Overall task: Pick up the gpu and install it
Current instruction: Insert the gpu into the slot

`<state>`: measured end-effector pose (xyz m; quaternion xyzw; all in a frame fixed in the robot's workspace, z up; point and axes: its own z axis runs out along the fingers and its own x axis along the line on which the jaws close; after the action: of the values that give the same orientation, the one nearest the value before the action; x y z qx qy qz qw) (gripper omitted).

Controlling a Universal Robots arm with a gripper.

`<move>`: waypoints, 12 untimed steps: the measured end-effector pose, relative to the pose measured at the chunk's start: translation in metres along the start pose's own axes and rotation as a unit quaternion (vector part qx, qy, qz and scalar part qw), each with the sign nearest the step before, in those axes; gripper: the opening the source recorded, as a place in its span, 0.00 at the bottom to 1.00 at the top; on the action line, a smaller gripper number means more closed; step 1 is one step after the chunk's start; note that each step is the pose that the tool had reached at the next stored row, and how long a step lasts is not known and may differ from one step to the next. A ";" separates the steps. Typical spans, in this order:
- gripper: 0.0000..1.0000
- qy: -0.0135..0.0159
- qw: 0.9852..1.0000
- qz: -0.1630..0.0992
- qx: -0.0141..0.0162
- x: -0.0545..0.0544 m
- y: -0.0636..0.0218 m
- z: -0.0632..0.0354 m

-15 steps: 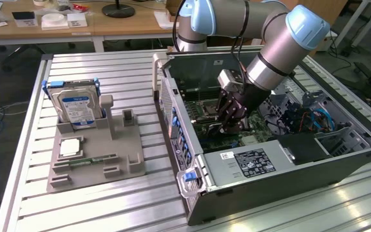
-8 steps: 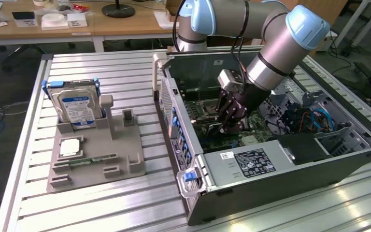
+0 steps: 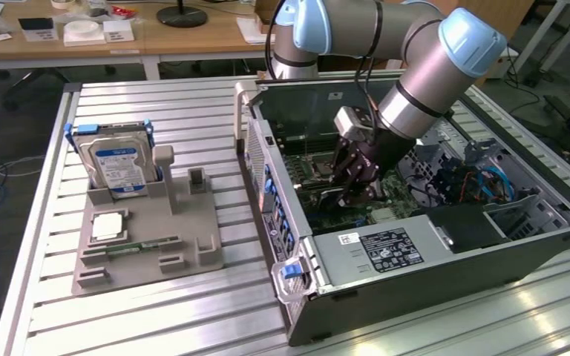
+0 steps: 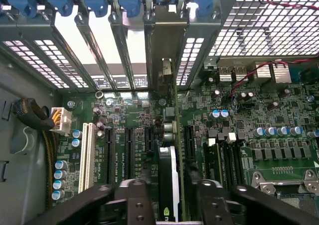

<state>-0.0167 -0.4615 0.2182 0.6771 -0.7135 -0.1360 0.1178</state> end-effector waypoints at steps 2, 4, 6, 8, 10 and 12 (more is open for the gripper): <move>0.41 0.000 1.000 0.000 0.000 0.000 0.0000 -0.0001; 0.41 0.000 1.000 0.000 0.000 0.000 0.0000 -0.0001; 0.41 0.000 1.000 -0.001 0.002 0.000 0.0014 -0.0003; 0.41 0.000 1.000 -0.002 0.007 0.000 0.0036 -0.0009; 0.41 0.000 1.000 -0.003 0.012 0.000 0.0054 -0.0026; 0.41 0.000 1.000 -0.004 0.018 0.000 0.0071 -0.0051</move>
<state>-0.0215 -0.4616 0.2255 0.6817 -0.7134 -0.1233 0.1055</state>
